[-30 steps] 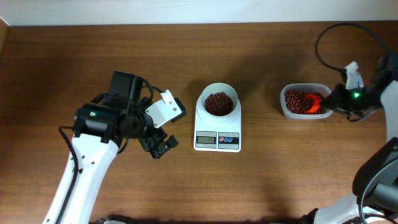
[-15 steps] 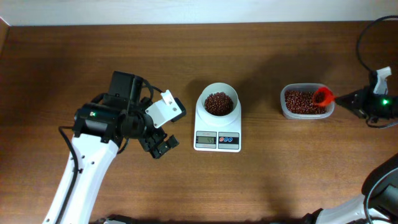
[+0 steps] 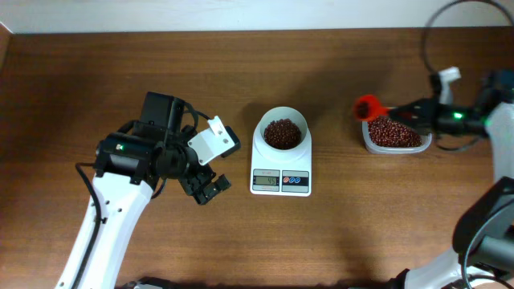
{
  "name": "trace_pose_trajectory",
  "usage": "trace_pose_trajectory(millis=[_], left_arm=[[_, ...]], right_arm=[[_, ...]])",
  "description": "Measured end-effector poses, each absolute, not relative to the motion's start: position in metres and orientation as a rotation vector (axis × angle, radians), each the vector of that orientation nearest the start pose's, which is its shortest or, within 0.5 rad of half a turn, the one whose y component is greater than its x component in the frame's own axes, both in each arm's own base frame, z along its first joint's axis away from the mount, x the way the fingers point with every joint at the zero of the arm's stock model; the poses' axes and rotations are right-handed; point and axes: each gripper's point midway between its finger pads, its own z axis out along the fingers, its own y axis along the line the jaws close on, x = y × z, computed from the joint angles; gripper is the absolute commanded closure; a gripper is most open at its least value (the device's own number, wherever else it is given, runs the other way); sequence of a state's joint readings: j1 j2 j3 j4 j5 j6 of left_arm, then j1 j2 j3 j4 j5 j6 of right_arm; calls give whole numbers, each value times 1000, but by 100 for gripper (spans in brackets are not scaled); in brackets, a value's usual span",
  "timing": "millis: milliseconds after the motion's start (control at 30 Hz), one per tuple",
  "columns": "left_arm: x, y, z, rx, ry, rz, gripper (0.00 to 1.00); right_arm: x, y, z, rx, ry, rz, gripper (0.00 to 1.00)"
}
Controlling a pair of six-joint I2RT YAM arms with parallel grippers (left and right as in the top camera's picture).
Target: Scoop and weigh 50g on scale
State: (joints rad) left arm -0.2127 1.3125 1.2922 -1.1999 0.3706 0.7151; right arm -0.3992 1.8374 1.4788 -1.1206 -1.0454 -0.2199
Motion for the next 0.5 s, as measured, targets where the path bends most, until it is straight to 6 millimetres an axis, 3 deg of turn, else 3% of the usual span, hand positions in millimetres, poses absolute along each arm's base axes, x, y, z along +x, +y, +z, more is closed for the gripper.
trace_pose_trajectory(millis=[67, 233, 500], left_arm=[[260, -120, 204, 1283, 2365, -370, 1], [260, -120, 204, 1283, 2365, -370, 1], [260, -120, 204, 1283, 2365, -370, 1]], right_arm=[[384, 34, 181, 42, 2449, 1347, 96], [380, 84, 182, -138, 2471, 1392, 96], [381, 139, 175, -438, 2458, 1305, 96]])
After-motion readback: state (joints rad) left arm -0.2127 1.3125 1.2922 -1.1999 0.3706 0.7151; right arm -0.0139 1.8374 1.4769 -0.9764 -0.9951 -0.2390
